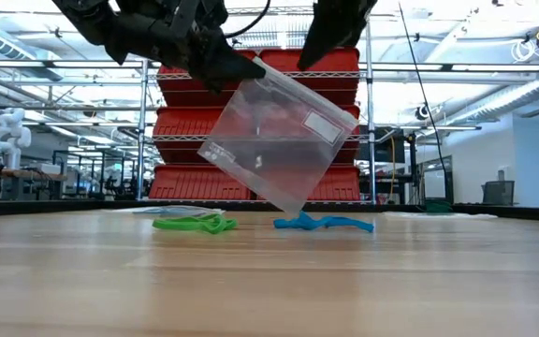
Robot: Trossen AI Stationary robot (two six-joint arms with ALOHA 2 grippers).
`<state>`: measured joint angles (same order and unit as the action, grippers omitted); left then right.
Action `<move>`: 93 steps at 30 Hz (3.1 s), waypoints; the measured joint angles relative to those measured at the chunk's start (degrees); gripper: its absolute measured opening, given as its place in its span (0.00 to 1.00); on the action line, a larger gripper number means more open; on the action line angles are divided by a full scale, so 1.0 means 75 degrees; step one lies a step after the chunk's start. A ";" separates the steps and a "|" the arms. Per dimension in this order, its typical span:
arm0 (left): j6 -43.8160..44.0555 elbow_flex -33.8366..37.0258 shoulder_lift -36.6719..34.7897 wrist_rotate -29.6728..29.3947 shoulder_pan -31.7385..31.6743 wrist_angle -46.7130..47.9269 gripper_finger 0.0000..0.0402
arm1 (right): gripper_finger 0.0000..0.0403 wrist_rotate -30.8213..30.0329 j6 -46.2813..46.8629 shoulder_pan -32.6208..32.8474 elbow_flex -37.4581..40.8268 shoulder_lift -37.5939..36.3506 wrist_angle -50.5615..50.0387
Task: Sort rubber bands
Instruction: Open the middle zip lock bag
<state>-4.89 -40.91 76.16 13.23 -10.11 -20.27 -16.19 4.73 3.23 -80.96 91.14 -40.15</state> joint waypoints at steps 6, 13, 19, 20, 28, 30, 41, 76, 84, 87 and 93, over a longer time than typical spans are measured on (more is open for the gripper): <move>-0.0006 0.0000 0.0003 -0.0011 0.0003 -0.0047 0.00 | 0.00 0.0171 -0.0113 -0.0038 0.0036 0.0238 0.0177; -0.0006 0.0000 0.0006 -0.0012 -0.0003 -0.0041 0.00 | 0.00 0.0149 -0.0208 -0.0206 0.0036 0.0317 0.0244; -0.0006 0.0003 0.0006 -0.0012 0.0003 -0.0044 0.00 | 0.00 -0.0067 -0.0323 -0.0348 0.0036 0.0317 0.0249; -0.0006 0.0003 0.0006 -0.0012 0.0003 -0.0044 0.00 | 0.00 -0.0035 -0.0334 -0.0383 0.0036 0.0317 0.0264; -0.0003 0.0009 0.0012 -0.0056 0.0003 -0.0230 0.00 | 0.00 0.0863 -0.0328 -0.0382 0.0036 0.0678 0.0414; 0.0003 0.0009 0.0012 -0.0245 0.0000 -0.0218 0.00 | 0.00 0.1014 -0.0234 -0.0379 0.0036 0.0785 0.0551; 0.0169 0.0009 0.0012 -0.0487 0.0015 0.0035 0.00 | 0.14 0.0974 0.0608 -0.0377 0.0068 0.0595 0.0946; 0.0235 0.0485 -0.0539 -0.1492 0.0262 -0.0018 0.00 | 0.00 0.0031 0.1242 -0.0315 0.2918 0.0460 0.5867; 0.0874 0.1224 -0.0534 -0.1432 0.0328 -0.1258 0.00 | 0.01 0.0208 0.1403 -0.0370 0.3671 0.0534 0.7898; 0.0858 0.1221 -0.0454 -0.1431 0.0418 -0.1520 0.00 | 0.08 0.0208 0.1095 -0.0373 0.3670 0.0682 0.8205; 0.0782 0.1221 -0.0434 -0.1435 0.0466 -0.1760 0.00 | 0.34 0.0221 0.1101 -0.0384 0.3668 0.0717 0.8421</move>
<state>0.98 -31.75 72.90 2.47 -6.61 -33.47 -14.53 12.99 0.35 -53.45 96.51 23.01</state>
